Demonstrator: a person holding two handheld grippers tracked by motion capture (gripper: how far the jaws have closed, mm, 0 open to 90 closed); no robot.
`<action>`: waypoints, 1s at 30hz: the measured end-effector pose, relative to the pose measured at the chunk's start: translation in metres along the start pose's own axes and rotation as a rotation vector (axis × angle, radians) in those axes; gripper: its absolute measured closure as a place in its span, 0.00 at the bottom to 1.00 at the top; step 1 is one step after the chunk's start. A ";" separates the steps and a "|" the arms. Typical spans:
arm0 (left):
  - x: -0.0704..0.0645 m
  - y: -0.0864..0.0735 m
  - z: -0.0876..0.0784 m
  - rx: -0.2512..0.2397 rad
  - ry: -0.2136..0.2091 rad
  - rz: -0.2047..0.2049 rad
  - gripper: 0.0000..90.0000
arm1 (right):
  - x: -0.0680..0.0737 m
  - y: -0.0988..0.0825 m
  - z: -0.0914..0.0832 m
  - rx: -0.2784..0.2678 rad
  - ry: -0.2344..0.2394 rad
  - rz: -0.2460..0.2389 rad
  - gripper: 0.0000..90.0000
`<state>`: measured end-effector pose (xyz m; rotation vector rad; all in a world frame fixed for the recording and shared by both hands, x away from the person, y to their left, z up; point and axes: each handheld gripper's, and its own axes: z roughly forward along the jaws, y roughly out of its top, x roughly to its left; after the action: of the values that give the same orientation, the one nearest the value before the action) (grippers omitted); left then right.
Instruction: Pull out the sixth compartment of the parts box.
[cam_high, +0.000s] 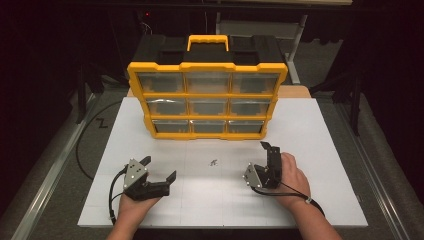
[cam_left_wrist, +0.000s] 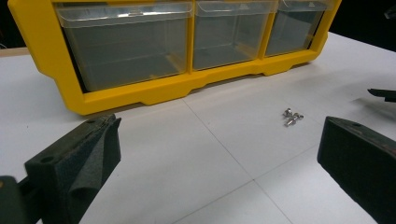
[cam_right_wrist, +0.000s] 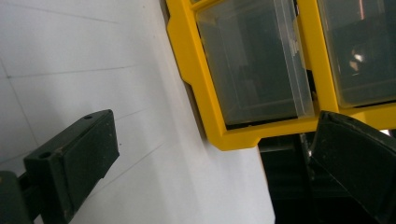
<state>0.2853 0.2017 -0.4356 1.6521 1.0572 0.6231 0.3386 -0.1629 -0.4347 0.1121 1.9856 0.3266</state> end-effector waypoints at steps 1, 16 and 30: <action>0.000 0.000 0.000 -0.002 0.000 -0.001 0.00 | 0.001 0.000 0.000 0.005 -0.007 -0.008 0.02; 0.000 0.001 -0.001 0.001 0.004 0.009 0.00 | 0.004 0.003 0.000 0.029 -0.046 -0.115 0.03; -0.001 0.000 -0.001 0.005 0.003 0.013 0.00 | -0.004 0.003 0.003 0.059 -0.085 -0.156 0.05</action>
<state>0.2845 0.2012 -0.4348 1.6646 1.0520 0.6324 0.3427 -0.1607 -0.4321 0.0077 1.9065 0.1600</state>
